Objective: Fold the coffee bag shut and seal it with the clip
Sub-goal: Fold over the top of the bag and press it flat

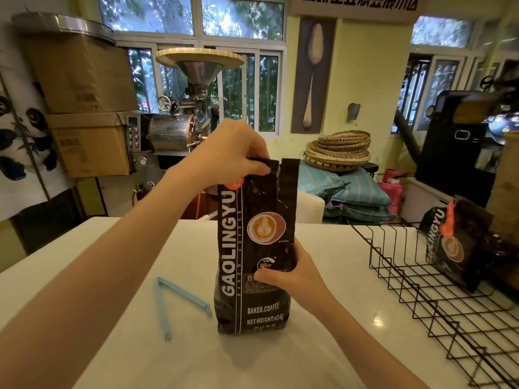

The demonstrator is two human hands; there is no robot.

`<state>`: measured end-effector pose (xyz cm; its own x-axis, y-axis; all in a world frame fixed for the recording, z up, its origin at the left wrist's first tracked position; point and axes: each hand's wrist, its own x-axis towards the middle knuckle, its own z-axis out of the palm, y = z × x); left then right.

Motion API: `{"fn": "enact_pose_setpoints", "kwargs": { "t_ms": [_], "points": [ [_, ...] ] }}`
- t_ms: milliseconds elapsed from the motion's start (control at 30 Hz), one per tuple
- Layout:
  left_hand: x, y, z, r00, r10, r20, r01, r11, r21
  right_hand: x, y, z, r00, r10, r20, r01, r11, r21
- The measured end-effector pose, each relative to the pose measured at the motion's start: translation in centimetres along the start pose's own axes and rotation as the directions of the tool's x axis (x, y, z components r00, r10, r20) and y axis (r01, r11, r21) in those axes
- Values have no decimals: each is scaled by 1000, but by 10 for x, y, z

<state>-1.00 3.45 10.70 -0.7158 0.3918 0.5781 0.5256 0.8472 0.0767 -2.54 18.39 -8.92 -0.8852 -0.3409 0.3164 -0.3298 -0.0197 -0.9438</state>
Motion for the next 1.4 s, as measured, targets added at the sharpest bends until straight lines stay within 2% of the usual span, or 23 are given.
{"fn": "enact_pose_setpoints", "kwargs": {
  "t_ms": [133,267,333,400,433,500,600,667,900,1033,1133,1267,1333,1400],
  "points": [
    [-15,-4,15,976,-43,-215,31,998,-59,-1,2,2,1000,-5,-9,5,1000,21],
    [-16,-1,12,981,8,-195,-7,1000,3,1,1,2,1000,-7,-9,8,1000,24],
    [-16,8,12,973,76,-218,-68,997,45,1,0,1,1000,-20,8,19,998,55],
    [-15,22,15,943,224,-245,-200,972,120,0,-2,1,999,-32,20,29,992,122],
    [-13,29,18,930,313,-194,-277,941,193,0,-3,1,999,-33,19,29,987,156],
    [-4,37,26,905,425,12,-402,845,353,-2,-4,3,999,-42,6,40,977,210],
    [15,37,38,878,402,261,-478,700,530,-6,-3,8,994,-81,-74,96,965,245],
    [22,35,44,872,382,307,-489,643,589,-7,-3,12,984,-113,-137,144,958,249],
    [21,28,58,880,438,182,-464,716,522,-8,2,17,950,-224,-216,234,972,23],
    [18,22,61,789,609,83,-563,661,496,-8,-1,16,906,-348,-241,310,933,-183],
    [17,16,57,726,684,-73,-533,627,568,-11,1,19,872,-444,-207,371,875,-311],
    [17,11,58,640,753,-156,-496,559,665,-14,5,20,813,-557,-169,444,781,-440],
    [16,11,59,603,778,-177,-493,538,684,-13,5,18,809,-566,-159,460,777,-429],
    [16,10,61,582,789,-199,-492,536,686,-14,3,17,852,-491,-183,435,858,-275]
  ]
}}
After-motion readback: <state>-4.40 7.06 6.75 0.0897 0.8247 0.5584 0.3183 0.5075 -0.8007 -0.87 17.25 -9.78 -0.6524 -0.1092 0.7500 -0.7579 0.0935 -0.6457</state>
